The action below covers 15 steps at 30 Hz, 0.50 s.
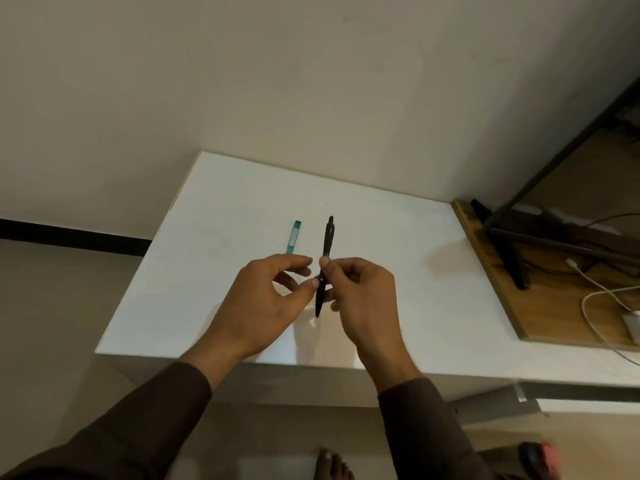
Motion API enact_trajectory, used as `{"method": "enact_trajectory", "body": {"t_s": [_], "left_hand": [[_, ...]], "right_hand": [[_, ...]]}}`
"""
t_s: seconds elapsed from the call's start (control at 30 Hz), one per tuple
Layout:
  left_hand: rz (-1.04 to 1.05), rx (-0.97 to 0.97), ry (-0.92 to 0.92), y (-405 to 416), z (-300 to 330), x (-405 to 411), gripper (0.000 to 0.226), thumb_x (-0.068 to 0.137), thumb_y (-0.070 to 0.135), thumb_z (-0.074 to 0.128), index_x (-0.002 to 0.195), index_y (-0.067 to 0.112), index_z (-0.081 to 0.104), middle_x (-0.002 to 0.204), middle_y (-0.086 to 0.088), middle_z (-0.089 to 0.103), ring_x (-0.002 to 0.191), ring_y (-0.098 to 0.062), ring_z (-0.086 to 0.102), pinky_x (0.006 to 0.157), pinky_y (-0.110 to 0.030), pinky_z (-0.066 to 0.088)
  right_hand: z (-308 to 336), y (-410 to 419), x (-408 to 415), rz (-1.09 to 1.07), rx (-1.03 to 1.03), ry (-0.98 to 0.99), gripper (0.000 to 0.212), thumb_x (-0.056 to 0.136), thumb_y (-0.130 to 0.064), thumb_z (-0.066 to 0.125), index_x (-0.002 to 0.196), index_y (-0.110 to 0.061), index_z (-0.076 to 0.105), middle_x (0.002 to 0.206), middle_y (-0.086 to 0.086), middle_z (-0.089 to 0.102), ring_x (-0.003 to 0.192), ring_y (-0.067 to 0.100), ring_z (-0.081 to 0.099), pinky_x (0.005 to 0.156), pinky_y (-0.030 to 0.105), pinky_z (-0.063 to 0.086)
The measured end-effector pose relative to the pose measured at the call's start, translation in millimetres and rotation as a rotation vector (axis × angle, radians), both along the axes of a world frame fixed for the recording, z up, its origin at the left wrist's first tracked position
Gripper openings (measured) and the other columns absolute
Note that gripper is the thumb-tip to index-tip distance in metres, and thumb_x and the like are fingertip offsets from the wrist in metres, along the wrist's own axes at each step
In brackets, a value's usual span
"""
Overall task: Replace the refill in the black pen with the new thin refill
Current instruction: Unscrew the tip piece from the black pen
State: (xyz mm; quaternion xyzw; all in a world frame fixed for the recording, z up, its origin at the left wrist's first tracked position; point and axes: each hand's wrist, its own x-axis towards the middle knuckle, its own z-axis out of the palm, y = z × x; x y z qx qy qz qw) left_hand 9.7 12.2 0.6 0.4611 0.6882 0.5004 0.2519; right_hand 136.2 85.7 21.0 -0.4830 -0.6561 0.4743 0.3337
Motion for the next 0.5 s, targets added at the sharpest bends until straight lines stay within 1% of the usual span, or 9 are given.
{"method": "enact_trajectory", "body": {"t_s": [0.03,0.07,0.13,0.2,0.3,0.37,0.43,0.5], "left_hand": [[-0.019,0.016,-0.040,0.0,2.1,1.4,0.034,0.093,0.032,0.070,0.126,0.026,0.071,0.104,0.027,0.068,0.095,0.000,0.069,0.086,-0.022,0.059],[-0.041,0.028,-0.075,-0.4,3.7,1.9,0.030,0.094,0.029,0.070,0.124,0.026,0.073,0.106,0.024,0.071,0.096,-0.003,0.071,0.087,-0.024,0.060],[-0.084,0.041,-0.112,-2.0,6.9,2.8,0.027,0.092,0.029,0.071,0.119,0.029,0.076,0.107,0.018,0.077,0.098,-0.005,0.073,0.085,-0.020,0.058],[-0.100,0.046,-0.138,-3.5,8.3,2.3,0.025,0.089,0.030,0.074,0.113,0.034,0.078,0.101,0.017,0.080,0.098,-0.003,0.074,0.082,-0.017,0.059],[-0.102,0.050,-0.166,-3.8,9.0,0.8,0.021,0.090,0.021,0.074,0.106,0.033,0.082,0.095,0.015,0.082,0.089,-0.010,0.076,0.069,-0.024,0.065],[-0.083,0.050,-0.159,-2.5,10.5,-2.7,0.024,0.091,0.017,0.074,0.099,0.038,0.082,0.090,0.015,0.082,0.080,-0.012,0.077,0.066,-0.024,0.065],[-0.065,0.047,-0.173,-2.4,12.4,-6.7,0.032,0.090,0.012,0.075,0.090,0.044,0.080,0.083,0.015,0.081,0.073,-0.013,0.076,0.063,-0.020,0.063],[-0.050,0.034,-0.189,-3.5,13.3,-9.9,0.033,0.089,0.010,0.076,0.086,0.043,0.079,0.078,0.014,0.080,0.065,-0.012,0.075,0.060,-0.017,0.060]], "right_hand": [[2.0,-5.6,4.6,0.029,-0.013,0.005,0.012,0.097,-0.029,0.068,0.087,-0.023,0.074,0.077,-0.003,0.078,0.063,0.009,0.075,0.053,0.013,0.053],[3.4,-9.3,7.9,0.051,-0.044,0.014,0.010,0.097,-0.027,0.068,0.093,-0.020,0.073,0.082,-0.001,0.079,0.065,0.011,0.076,0.054,0.016,0.055],[7.0,-12.1,15.2,0.076,-0.126,0.057,0.011,0.097,-0.024,0.068,0.100,-0.015,0.071,0.088,0.005,0.080,0.069,0.017,0.078,0.056,0.021,0.059],[12.0,-9.3,21.3,0.109,-0.202,0.125,0.014,0.095,-0.024,0.071,0.098,-0.010,0.073,0.087,0.007,0.081,0.074,0.021,0.079,0.058,0.024,0.060],[17.8,-5.0,25.9,0.187,-0.311,0.220,0.018,0.093,-0.024,0.073,0.094,-0.005,0.076,0.088,0.010,0.081,0.083,0.025,0.079,0.062,0.027,0.060],[19.8,-2.9,24.7,0.196,-0.279,0.215,0.019,0.091,-0.027,0.075,0.091,-0.008,0.079,0.087,0.008,0.081,0.083,0.024,0.079,0.062,0.028,0.060],[21.6,1.1,23.6,0.110,-0.197,0.237,0.018,0.091,-0.031,0.076,0.093,-0.013,0.079,0.086,0.005,0.080,0.080,0.023,0.079,0.061,0.028,0.061],[23.2,8.8,26.1,0.008,-0.145,0.298,0.014,0.093,-0.028,0.074,0.098,-0.015,0.078,0.087,0.005,0.080,0.079,0.023,0.079,0.062,0.030,0.062]]}}
